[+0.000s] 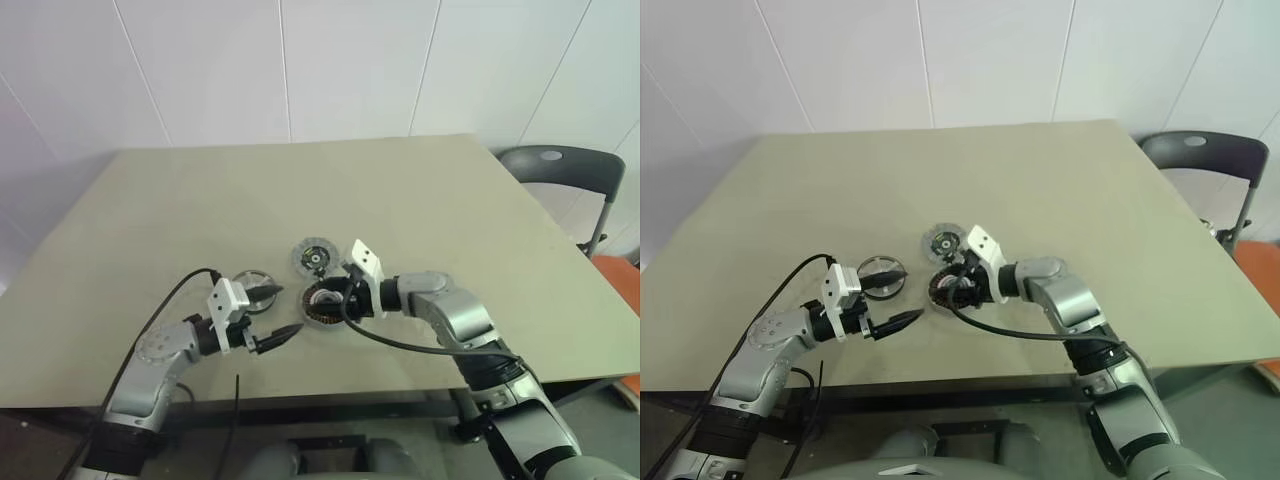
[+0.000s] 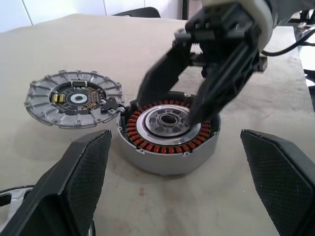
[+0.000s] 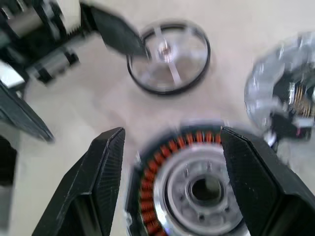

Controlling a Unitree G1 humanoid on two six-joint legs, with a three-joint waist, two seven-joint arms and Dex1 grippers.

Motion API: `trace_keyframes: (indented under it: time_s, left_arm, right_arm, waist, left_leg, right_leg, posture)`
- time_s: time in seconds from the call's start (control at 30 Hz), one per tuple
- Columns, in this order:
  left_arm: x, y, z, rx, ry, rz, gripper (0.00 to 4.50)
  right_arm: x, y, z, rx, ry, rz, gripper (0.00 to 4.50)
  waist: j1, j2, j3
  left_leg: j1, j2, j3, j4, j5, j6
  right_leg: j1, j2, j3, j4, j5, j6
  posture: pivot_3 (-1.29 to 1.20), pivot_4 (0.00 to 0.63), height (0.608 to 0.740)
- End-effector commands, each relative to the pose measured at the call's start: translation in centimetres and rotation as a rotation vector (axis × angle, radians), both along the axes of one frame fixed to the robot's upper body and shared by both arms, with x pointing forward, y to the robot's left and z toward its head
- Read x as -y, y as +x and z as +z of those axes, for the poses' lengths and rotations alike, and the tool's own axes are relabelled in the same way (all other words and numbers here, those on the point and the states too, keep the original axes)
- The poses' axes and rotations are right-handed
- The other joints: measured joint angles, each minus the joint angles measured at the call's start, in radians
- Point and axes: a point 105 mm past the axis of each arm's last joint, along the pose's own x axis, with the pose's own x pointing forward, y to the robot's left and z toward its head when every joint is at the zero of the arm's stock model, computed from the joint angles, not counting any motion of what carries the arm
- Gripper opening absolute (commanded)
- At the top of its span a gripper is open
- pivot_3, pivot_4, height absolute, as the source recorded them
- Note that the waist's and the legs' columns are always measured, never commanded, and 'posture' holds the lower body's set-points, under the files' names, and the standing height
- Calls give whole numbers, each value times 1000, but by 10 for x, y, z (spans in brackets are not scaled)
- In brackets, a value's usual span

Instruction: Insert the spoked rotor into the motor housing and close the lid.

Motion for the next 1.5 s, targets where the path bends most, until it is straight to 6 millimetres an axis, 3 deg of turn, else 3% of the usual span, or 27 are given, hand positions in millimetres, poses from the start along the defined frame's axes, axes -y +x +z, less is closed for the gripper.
trace_keyframes:
  time_s: [0.03,0.27,0.43,0.57,0.9,0.97,1.07,1.17,1.4,1.5]
  left_arm:
    - [-1,2,9,43,-4,1,4500]
    - [0,2,8,40,-7,3,4500]
    - [-1,2,8,38,-9,7,4500]
    - [-1,2,8,38,-11,11,4500]
    - [1,2,12,45,-12,17,4500]
    - [1,2,13,44,-12,19,4500]
    - [2,2,13,44,-12,19,4500]
    - [3,3,14,44,-13,17,4500]
    - [3,3,15,45,-11,21,4500]
    - [3,4,14,41,-12,20,4500]
  right_arm:
    - [1,3,7,64,-28,9,2254]
    - [5,10,-7,117,-114,-24,23]
    - [7,20,-12,164,-139,-87,23]
    - [6,14,-22,150,-169,-58,23]
    - [5,-39,-48,-33,-229,169,23]
    - [5,-32,-46,-11,-217,131,23]
    - [2,-2,-33,74,-161,-24,23]
    - [-3,14,-20,109,-90,-105,23]
    - [-1,10,-21,99,-97,-73,23]
    - [-13,-2,3,24,70,-8,23]
  waist:
    - [0,0,0]
    - [-2,0,0]
    - [-2,0,0]
    - [-2,0,0]
    - [-4,-2,-9]
    - [-8,-3,-10]
    - [-4,-2,-10]
    - [-3,-2,-10]
    - [0,-1,-10]
    - [-1,-1,-9]
  left_leg:
    - [0,0,0,0,0,0]
    - [0,0,0,-1,0,0]
    - [0,0,0,0,0,0]
    - [0,0,0,-1,0,0]
    - [1,1,0,-2,-1,0]
    - [2,4,1,-1,-4,-2]
    - [3,7,2,-1,-4,-3]
    - [4,9,2,0,-4,-3]
    - [4,10,3,3,-3,-5]
    - [3,10,3,2,-3,-5]
  right_leg:
    - [0,0,0,0,0,0]
    - [0,0,0,0,0,0]
    - [0,0,0,0,0,0]
    - [0,0,0,0,0,0]
    - [0,1,0,-1,0,0]
    - [1,4,0,-1,0,0]
    - [2,7,0,-1,-2,3]
    - [2,10,0,-1,0,0]
    - [3,11,0,0,-1,-5]
    - [2,11,0,0,-1,-5]
  posture:
    - [0,0,740]
    - [0,0,740]
    - [0,0,740]
    - [0,0,740]
    - [0,0,740]
    - [0,0,740]
    - [0,0,740]
    - [0,0,740]
    - [0,0,740]
    - [0,0,740]
